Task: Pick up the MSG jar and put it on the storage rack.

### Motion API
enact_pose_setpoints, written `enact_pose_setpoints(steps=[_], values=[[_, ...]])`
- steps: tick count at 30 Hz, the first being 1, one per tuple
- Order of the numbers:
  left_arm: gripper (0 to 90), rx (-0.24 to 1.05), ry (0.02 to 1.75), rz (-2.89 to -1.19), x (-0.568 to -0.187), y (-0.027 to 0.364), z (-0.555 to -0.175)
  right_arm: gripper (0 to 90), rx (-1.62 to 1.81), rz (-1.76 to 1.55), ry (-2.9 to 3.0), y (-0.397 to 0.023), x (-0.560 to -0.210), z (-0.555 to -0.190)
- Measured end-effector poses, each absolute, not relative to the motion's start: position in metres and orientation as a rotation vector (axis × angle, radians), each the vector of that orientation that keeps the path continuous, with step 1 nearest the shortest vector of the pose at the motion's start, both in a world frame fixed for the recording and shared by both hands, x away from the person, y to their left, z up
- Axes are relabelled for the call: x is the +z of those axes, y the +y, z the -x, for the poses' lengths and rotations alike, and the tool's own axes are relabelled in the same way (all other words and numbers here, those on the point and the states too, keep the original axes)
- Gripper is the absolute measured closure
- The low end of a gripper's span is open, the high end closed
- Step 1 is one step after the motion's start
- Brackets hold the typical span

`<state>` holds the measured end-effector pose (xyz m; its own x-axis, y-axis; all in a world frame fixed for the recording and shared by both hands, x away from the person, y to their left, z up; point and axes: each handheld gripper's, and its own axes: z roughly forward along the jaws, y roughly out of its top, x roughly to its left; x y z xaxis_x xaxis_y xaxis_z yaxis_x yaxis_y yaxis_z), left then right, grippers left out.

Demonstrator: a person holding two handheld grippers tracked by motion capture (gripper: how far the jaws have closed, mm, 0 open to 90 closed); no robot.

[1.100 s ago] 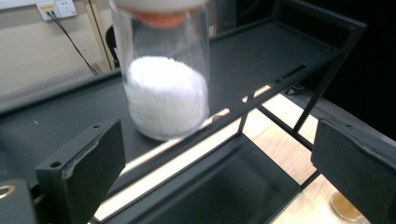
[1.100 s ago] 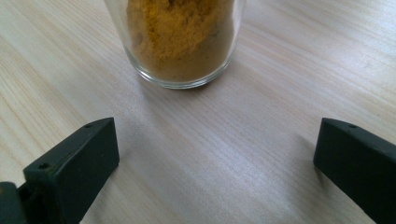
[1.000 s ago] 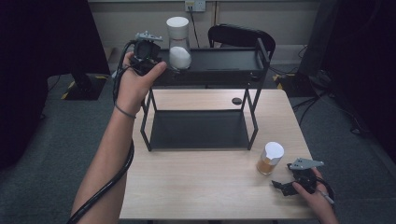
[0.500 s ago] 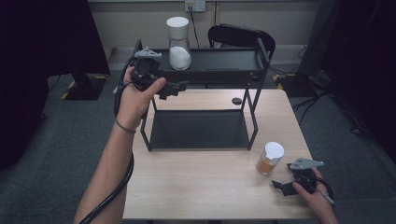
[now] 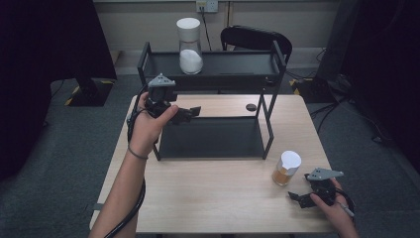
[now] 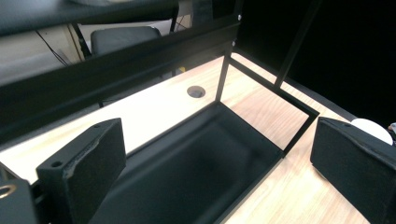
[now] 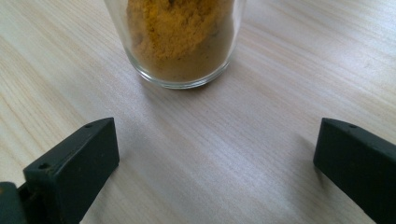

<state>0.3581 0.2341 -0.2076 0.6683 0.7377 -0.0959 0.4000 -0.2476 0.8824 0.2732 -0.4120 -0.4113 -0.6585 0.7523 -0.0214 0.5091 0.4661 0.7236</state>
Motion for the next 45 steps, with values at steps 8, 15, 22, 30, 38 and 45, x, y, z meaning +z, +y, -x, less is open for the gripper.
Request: enact_pose_setpoints(steps=[8, 15, 22, 30, 38, 45], values=[[3.2, 0.399, 0.905, -1.874, -0.236, 0.235, -0.356, 0.0, 1.006, -1.067, 2.381, -0.412, -0.411, -0.273], [3.3, 0.400, 0.900, -1.875, -0.257, 0.234, -0.351, 0.0, 1.006, -1.067, 2.381, -0.412, -0.411, -0.273], [3.3, 0.380, 0.876, -1.894, -0.279, 0.232, -0.344, 0.0, 1.006, -1.067, 2.381, -0.412, -0.411, -0.273], [3.3, 0.367, 0.865, -1.927, -0.301, 0.226, -0.338, 0.0, 1.006, -1.067, 2.381, -0.412, -0.411, -0.273], [3.3, 0.341, 0.871, -1.950, -0.324, 0.221, -0.335, 0.0, 1.006, -1.067, 2.381, -0.412, -0.411, -0.273], [3.3, 0.335, 0.890, -1.977, -0.343, 0.218, -0.331, 0.0, 1.006, -1.067, 2.381, -0.412, -0.411, -0.273]])
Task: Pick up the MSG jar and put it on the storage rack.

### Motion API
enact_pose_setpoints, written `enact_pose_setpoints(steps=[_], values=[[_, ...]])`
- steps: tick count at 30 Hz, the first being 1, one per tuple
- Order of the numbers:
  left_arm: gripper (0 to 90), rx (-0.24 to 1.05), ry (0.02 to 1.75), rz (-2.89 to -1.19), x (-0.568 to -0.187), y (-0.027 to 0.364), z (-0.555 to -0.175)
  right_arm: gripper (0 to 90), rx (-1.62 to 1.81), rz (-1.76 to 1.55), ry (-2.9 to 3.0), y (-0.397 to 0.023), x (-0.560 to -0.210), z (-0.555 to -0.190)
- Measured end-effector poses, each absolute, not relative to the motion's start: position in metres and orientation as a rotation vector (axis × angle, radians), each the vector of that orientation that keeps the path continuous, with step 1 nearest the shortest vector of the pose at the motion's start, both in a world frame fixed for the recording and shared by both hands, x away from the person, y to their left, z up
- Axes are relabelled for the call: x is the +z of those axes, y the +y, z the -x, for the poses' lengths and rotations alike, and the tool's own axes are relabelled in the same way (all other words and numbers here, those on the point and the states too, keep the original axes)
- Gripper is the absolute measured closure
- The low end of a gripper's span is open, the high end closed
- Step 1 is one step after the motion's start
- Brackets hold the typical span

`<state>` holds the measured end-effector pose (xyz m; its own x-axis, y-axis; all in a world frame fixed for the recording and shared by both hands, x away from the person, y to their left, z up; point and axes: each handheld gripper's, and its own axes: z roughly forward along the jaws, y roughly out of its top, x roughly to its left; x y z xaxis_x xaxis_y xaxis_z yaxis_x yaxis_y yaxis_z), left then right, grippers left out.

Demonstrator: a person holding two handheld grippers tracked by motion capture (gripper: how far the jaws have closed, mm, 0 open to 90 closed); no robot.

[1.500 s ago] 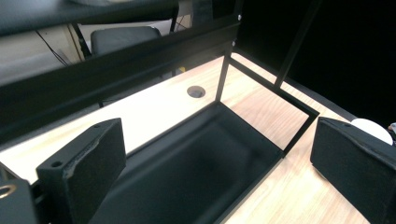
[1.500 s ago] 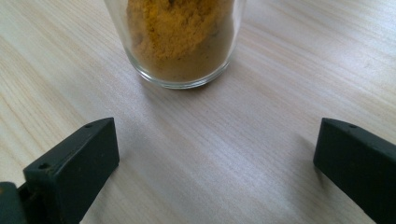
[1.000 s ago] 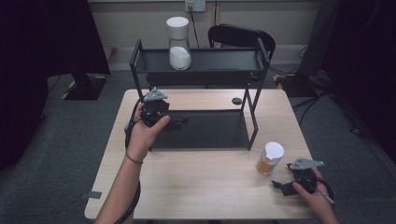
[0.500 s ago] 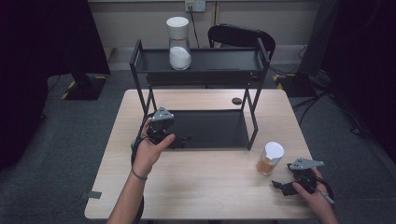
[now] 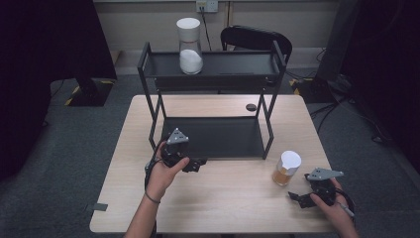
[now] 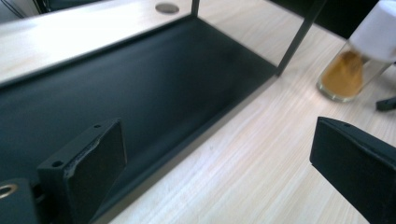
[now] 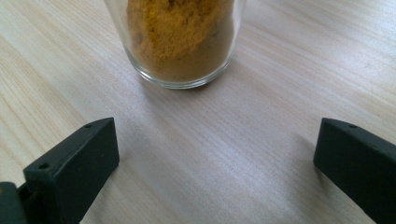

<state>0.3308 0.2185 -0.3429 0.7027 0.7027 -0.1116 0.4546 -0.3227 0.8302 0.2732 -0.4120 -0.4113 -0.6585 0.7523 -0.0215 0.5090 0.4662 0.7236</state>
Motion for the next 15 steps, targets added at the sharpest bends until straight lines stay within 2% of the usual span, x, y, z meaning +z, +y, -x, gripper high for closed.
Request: enact_pose_setpoints(steps=[15], values=[[3.7, 0.319, 0.952, -2.047, -0.388, 0.214, -0.320, 0.0, 1.006, -1.067, 2.381, -0.412, -0.411, -0.273]])
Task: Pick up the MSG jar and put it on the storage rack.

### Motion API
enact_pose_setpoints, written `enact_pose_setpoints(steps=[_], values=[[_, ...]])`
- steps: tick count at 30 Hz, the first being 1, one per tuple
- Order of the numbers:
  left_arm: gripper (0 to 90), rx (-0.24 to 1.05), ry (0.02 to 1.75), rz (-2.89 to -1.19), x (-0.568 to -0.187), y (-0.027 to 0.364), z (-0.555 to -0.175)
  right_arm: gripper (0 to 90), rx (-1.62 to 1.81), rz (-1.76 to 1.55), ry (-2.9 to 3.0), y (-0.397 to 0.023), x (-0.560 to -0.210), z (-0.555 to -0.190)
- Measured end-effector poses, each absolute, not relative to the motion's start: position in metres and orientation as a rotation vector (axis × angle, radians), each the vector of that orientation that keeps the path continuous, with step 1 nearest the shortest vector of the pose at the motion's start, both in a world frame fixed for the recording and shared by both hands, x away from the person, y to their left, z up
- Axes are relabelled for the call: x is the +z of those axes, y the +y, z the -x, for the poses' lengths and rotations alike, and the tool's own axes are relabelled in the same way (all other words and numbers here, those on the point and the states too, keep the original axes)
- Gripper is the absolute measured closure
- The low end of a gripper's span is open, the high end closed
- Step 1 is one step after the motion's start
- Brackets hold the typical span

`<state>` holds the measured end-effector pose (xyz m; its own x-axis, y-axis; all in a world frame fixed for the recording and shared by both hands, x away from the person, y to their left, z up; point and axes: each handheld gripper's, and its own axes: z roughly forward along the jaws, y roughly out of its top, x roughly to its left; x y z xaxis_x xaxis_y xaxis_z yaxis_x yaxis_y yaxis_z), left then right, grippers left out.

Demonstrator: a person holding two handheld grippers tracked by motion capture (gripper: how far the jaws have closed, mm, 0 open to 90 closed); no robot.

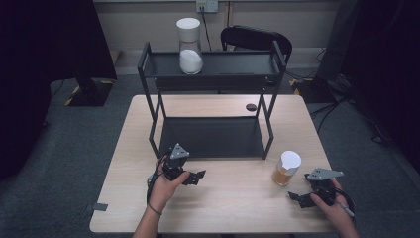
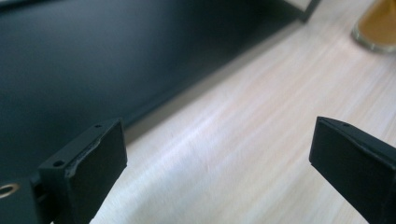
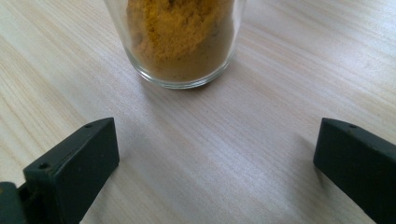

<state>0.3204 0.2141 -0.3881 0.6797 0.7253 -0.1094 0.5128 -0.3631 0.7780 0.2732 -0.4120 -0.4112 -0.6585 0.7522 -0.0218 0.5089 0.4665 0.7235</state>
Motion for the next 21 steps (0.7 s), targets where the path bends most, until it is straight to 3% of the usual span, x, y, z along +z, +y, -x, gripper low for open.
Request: enact_pose_setpoints(steps=[21], values=[[3.0, 0.401, 0.939, -2.174, -0.413, 0.202, -0.300, 0.0, 1.006, -1.067, 2.381, -0.412, -0.411, -0.273]])
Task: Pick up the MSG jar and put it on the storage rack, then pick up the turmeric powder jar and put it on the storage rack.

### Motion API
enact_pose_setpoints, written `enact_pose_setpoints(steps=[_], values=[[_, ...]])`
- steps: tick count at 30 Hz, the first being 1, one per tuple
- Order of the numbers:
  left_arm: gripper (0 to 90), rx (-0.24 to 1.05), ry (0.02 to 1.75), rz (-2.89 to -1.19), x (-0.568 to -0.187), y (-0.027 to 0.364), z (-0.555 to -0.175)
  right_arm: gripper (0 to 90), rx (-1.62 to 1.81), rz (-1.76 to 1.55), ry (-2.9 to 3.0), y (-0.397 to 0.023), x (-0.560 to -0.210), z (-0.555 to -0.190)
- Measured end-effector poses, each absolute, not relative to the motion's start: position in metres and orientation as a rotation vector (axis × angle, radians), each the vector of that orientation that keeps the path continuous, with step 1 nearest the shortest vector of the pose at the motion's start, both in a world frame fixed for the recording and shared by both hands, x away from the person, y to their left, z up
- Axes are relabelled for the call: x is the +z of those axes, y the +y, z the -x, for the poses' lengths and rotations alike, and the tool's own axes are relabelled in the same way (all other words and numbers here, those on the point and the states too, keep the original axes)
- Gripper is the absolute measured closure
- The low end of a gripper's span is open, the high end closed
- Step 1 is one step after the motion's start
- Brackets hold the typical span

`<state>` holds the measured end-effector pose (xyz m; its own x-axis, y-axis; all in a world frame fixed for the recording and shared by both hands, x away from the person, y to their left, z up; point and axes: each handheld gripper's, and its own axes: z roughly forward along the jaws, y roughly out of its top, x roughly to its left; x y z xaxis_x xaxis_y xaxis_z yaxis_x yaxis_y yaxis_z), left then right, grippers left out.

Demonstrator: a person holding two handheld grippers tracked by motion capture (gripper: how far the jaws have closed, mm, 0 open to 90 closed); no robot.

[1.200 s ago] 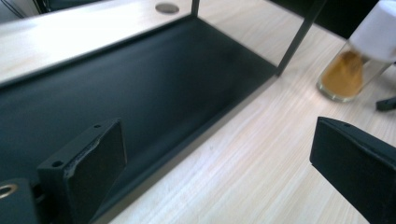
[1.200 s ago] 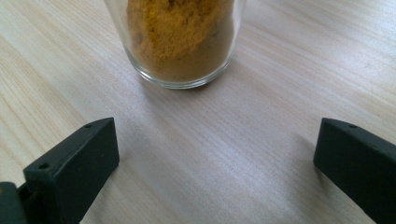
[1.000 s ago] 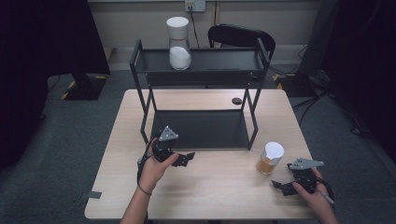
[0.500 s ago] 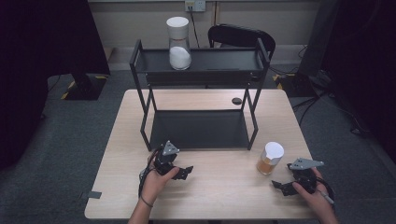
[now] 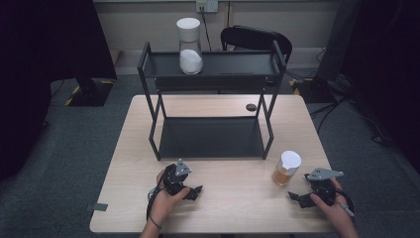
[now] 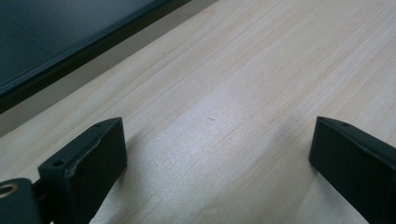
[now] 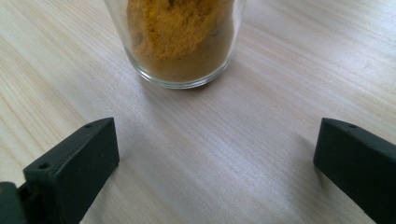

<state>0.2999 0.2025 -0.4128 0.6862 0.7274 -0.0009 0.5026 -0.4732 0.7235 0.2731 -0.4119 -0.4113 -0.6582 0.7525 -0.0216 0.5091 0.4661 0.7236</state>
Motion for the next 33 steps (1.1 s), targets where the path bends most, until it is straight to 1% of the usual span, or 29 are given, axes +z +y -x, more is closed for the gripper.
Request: enact_pose_setpoints(steps=[2, 31, 33], values=[[0.1, 0.404, 0.931, -2.170, -0.4151, 0.2023, -0.2990, 0.0, 1.006, -1.067, 2.381, -0.4120, -0.4113, -0.2731], [0.1, 0.406, 0.935, -2.165, -0.4157, 0.2021, -0.2983, 0.0, 0.997, -1.068, 2.394, -0.4119, -0.4087, -0.2726], [0.1, 0.406, 0.935, -2.165, -0.4157, 0.2021, -0.2983, 1.7, 0.996, -1.055, 2.400, -0.4122, -0.4076, -0.2725]])
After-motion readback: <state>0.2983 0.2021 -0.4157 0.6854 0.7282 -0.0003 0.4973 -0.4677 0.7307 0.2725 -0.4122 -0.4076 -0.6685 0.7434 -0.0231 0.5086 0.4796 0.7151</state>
